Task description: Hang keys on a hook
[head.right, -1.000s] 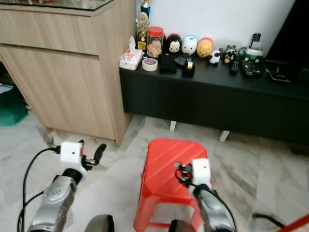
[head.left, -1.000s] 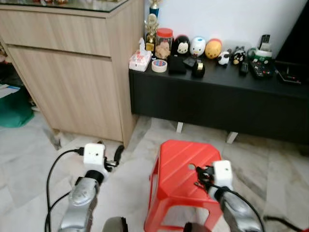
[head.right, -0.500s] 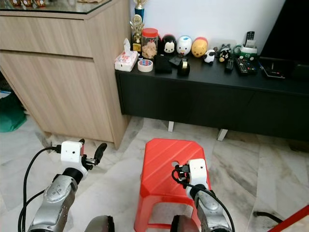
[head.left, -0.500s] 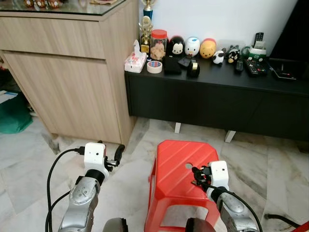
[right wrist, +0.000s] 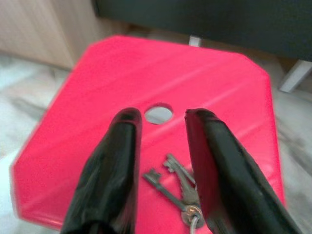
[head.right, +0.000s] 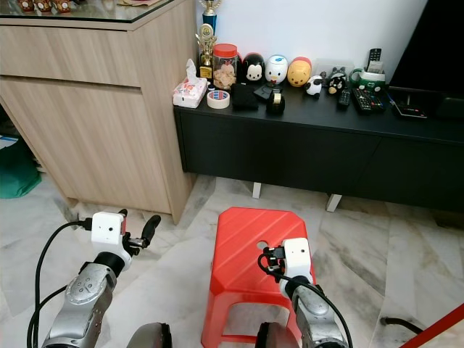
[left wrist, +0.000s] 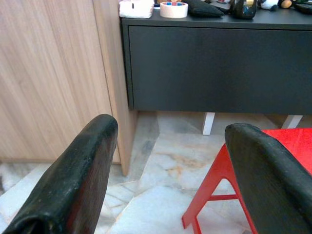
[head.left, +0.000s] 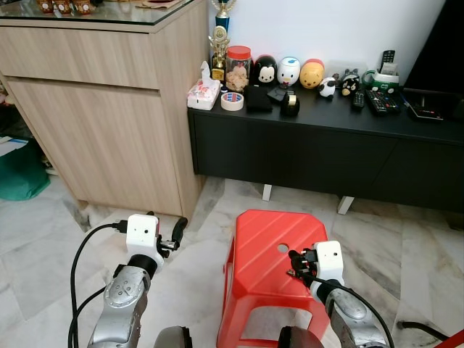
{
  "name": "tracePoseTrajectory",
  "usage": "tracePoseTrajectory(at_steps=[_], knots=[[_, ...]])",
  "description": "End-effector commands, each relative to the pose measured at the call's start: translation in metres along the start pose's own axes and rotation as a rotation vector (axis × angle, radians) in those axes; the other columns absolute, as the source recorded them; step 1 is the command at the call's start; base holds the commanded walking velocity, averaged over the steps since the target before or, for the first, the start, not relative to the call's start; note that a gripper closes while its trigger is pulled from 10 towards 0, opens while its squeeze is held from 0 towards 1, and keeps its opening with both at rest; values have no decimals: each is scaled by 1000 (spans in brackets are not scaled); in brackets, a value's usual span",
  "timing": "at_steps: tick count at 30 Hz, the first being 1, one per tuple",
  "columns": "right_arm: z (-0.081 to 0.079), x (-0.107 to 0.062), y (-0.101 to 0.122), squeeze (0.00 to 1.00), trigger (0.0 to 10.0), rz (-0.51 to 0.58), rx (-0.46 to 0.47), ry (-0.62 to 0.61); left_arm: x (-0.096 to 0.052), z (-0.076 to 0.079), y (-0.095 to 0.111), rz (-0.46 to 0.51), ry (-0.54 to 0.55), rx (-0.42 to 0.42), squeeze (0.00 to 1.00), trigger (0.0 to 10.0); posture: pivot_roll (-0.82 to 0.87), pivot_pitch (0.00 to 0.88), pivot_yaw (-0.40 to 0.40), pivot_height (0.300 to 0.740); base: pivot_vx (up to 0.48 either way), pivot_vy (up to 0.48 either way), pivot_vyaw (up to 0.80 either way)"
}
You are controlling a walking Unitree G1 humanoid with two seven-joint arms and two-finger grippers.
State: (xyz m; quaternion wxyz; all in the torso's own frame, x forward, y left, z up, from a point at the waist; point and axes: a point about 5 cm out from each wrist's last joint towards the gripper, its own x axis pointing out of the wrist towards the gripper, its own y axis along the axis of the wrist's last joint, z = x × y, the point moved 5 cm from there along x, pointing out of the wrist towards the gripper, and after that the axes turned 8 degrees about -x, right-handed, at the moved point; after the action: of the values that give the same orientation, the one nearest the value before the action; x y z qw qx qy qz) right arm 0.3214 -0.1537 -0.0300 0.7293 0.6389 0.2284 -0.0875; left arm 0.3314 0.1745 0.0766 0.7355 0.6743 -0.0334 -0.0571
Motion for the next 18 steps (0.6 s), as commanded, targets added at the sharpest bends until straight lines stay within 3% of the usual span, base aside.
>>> tracePoseTrajectory(at_steps=[1,4,5,6,11,18], knots=[[8,0,-8,0,10000,-59,-12,-40,-1,1,-2,-13,-5,-8,0,10000,76,0,-48,614,0,0,0],[23,1,-18,35,10000,-153,90,-124,-1,3,-3,-19,-10,-9,0,10000,78,0,-48,614,0,0,0],[23,1,-19,631,10000,-165,92,-126,-1,3,-3,-21,-12,-9,0,10000,79,0,-48,614,0,0,0],[22,2,-19,1000,10000,-174,91,-117,-1,3,-4,-23,-14,-9,0,10000,79,0,-48,614,0,0,0],[23,4,-19,1000,10000,-206,55,-121,-3,5,-6,-33,-19,-10,0,10000,80,0,-53,614,0,0,0],[27,5,-21,1000,10000,-243,83,-135,-8,8,-9,-44,-25,-15,0,10000,81,0,-54,614,0,0,0]])
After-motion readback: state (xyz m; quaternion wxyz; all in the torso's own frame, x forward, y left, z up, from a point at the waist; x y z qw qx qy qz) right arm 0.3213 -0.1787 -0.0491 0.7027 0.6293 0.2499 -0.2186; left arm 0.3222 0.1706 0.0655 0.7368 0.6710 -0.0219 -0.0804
